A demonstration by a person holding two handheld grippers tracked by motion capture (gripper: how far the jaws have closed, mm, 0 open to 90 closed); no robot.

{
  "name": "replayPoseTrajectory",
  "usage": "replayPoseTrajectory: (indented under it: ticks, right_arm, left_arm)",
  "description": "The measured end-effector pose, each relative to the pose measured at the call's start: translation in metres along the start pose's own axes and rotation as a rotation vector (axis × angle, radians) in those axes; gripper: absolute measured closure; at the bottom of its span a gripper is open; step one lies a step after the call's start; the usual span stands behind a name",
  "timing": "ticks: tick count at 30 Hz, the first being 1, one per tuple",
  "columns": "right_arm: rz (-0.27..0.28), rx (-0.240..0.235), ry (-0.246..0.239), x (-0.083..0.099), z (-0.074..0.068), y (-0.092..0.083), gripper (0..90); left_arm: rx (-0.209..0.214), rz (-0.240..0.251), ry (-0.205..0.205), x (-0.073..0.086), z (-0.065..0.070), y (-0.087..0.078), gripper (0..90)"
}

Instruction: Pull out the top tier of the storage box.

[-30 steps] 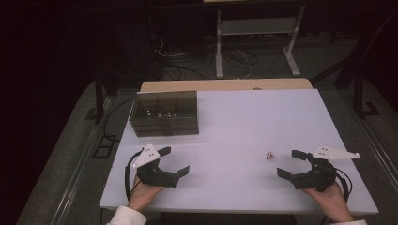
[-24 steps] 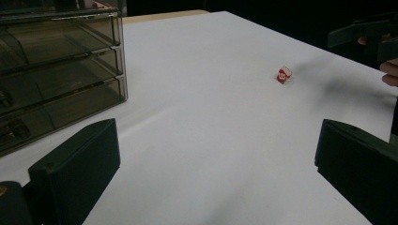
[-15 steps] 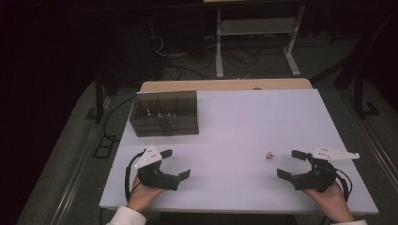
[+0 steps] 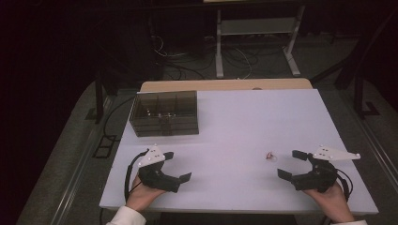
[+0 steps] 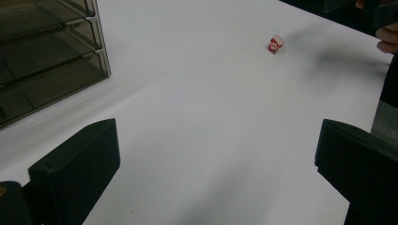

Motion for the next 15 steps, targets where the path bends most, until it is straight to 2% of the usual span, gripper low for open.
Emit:
replayPoseTrajectory:
  ticks: [5,15]
  right_arm:
    - [-0.001,0.001,-0.002,0.0002,-0.0002,0.0000,0.0]
    - [-0.004,0.003,-0.006,0.0005,-0.0004,0.0000,0.0]
  left_arm:
    - [0.007,-0.023,-0.002,-0.0007,-0.0014,-0.0014,0.0]
    - [0.022,-0.024,-0.034,-0.0093,-0.0092,-0.0056,0.0]
Point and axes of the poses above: each handheld gripper's, and its own axes: y roughly forward along the jaws, x roughly out of its underside, z roughly to its right, the point moved 9 cm from there along y, roughly forward along the jaws, and after that the axes turned 2 degrees about y, right-handed, at the moved point
